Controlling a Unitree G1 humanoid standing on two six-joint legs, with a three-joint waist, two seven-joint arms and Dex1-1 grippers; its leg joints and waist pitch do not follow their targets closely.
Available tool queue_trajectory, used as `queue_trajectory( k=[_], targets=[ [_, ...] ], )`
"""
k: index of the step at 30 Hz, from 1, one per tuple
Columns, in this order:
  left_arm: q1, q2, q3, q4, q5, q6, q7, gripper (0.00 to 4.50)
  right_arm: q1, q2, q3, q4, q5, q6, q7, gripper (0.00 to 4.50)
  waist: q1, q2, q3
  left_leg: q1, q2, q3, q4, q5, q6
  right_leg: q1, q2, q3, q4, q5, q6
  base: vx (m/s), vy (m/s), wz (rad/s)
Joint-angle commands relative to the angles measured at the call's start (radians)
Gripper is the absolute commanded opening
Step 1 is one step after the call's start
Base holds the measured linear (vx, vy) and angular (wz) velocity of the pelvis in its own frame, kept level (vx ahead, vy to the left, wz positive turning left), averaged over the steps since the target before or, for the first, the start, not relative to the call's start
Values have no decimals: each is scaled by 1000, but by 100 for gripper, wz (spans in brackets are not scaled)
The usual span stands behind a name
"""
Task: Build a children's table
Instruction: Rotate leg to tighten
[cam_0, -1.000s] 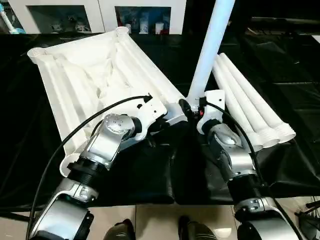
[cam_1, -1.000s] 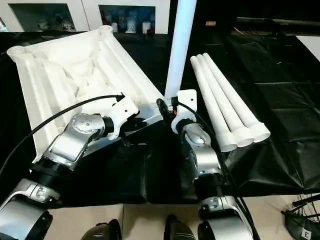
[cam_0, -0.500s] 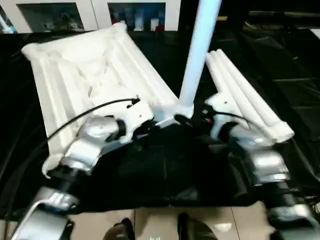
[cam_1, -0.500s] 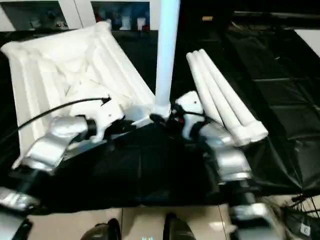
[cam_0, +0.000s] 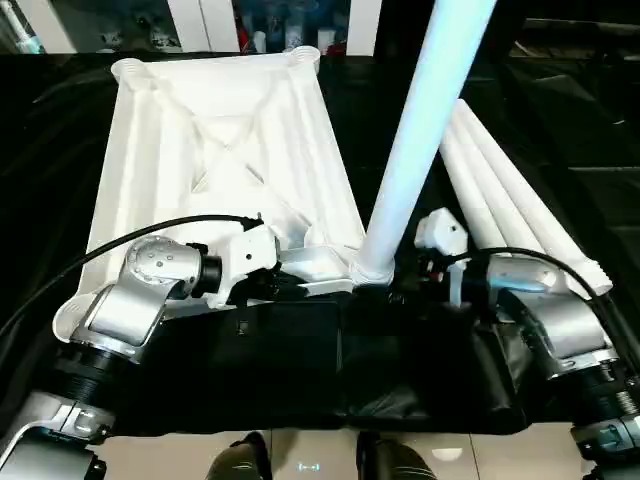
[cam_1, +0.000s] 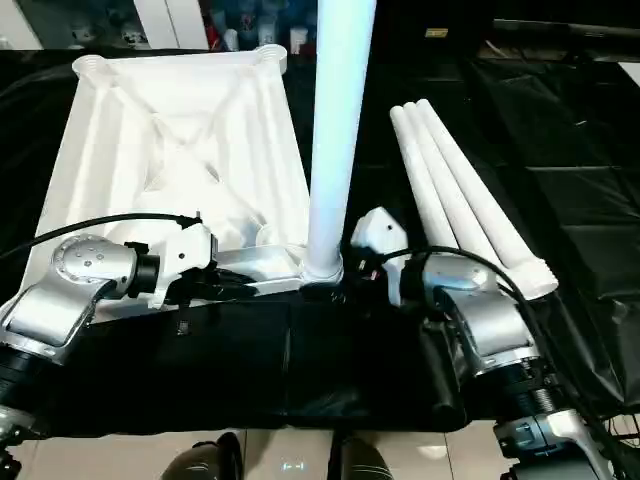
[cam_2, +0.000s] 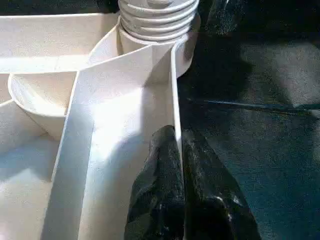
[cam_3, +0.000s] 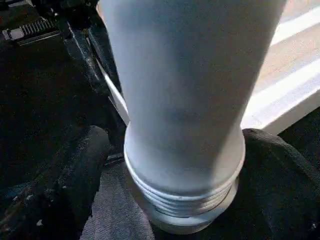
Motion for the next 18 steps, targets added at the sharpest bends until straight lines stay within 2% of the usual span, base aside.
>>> queue_trajectory(
  k=[1, 4, 8, 9, 11, 18],
  targets=[
    [18, -11, -15, -9, -50, -12, -23, 0, -8, 2, 2, 3, -5, -3, 17, 397, 0, -11, -62, 24, 54, -23, -51, -176, 119, 58, -55, 34, -48, -212, -251, 0, 0, 0],
    [18, -9, -13, -10, -52, -12, -26, 0, -13, 5, 1, 9, 0, -6, 26, 372, -1, -12, -61, 24, 54, -25, -52, -192, 102, 56, -55, 36, -49, -240, -236, 0, 0, 0],
    [19, -8, -11, -10, -54, -11, -34, 0, -16, 2, 4, 16, 10, -15, 37, 340, -1, -12, -64, 24, 52, -24, -49, -153, 113, 59, -54, 36, -42, -182, -246, 0, 0, 0],
    [19, -8, -11, -10, -54, -10, -34, 0, -16, 3, 4, 17, 10, -17, 39, 340, 0, -12, -65, 24, 52, -23, -47, -138, 123, 59, -53, 36, -38, -148, -258, 0, 0, 0],
    [20, -8, -11, -9, -53, -11, -35, 0, -14, 5, 4, 18, 10, -18, 41, 310, 0, -12, -65, 23, 51, -23, -45, -133, 129, 61, -52, 35, -37, -132, -262, 0, 0, 0],
    [21, -6, -13, -8, -54, -11, -40, 0, -5, 11, 5, 22, 7, -26, 43, 278, 0, -10, -65, 24, 52, -24, -46, -147, 125, 60, -53, 34, -39, -157, -262, 0, 0, 0]
  ],
)
